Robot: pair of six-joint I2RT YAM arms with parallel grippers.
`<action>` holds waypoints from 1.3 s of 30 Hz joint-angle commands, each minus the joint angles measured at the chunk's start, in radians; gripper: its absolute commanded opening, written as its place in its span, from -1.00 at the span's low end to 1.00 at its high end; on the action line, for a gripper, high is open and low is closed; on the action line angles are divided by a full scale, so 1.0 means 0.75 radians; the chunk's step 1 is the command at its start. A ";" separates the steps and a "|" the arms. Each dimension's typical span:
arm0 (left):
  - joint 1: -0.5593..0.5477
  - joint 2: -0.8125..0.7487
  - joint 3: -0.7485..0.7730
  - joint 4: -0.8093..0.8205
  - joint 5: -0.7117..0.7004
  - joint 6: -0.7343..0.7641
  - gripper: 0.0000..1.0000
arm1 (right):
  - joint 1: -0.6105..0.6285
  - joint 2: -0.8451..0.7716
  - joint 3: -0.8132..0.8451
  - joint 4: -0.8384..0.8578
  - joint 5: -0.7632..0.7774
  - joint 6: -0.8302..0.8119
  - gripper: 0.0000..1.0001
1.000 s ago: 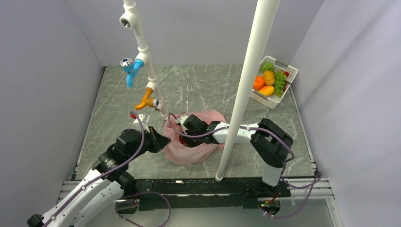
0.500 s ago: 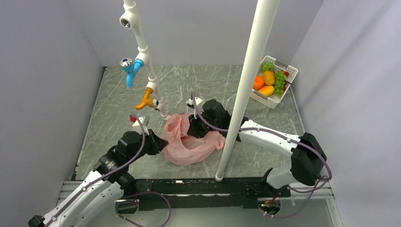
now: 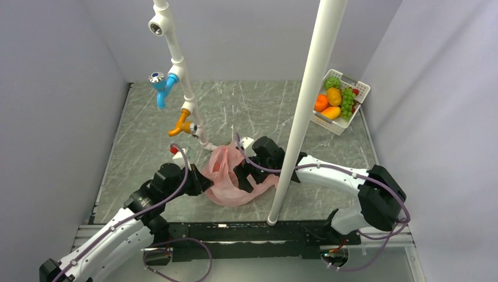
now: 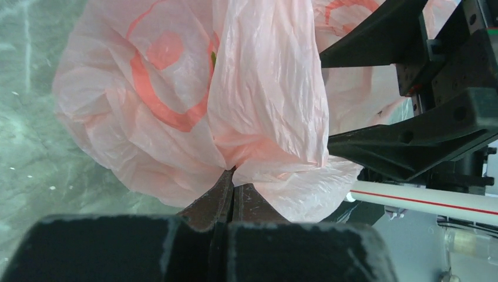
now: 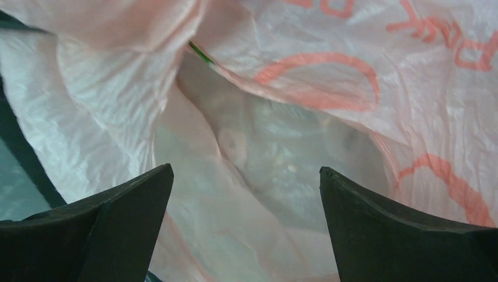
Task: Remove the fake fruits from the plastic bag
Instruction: Take out the fake fruit from the plastic bag.
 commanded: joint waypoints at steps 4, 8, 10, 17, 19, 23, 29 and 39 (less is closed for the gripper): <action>-0.004 0.095 -0.139 0.124 0.144 -0.088 -1.00 | 0.004 -0.017 -0.123 0.055 0.106 -0.026 0.98; -0.022 0.070 -0.156 0.046 0.066 -0.074 -1.00 | 0.004 -0.008 -0.208 0.168 0.117 0.010 0.98; -0.035 0.049 -0.178 0.047 0.033 -0.062 -1.00 | 0.005 -0.021 -0.246 0.237 0.082 0.030 0.98; -0.093 0.025 -0.283 0.208 0.033 -0.070 -1.00 | -0.001 -0.095 -0.305 0.414 0.125 0.183 0.98; -0.111 -0.049 -0.274 0.219 0.000 -0.046 -1.00 | -0.020 -0.113 -0.317 0.450 0.098 0.223 0.98; -0.116 -0.276 -0.211 0.258 -0.060 0.057 -1.00 | -0.025 -0.089 -0.314 0.535 -0.075 0.308 0.90; -0.116 -0.303 -0.087 0.224 -0.121 0.201 -1.00 | -0.017 -0.016 -0.328 0.705 -0.187 0.420 0.63; -0.115 -0.225 -0.027 0.264 -0.104 0.259 -1.00 | -0.011 0.169 -0.200 0.740 0.162 0.430 0.34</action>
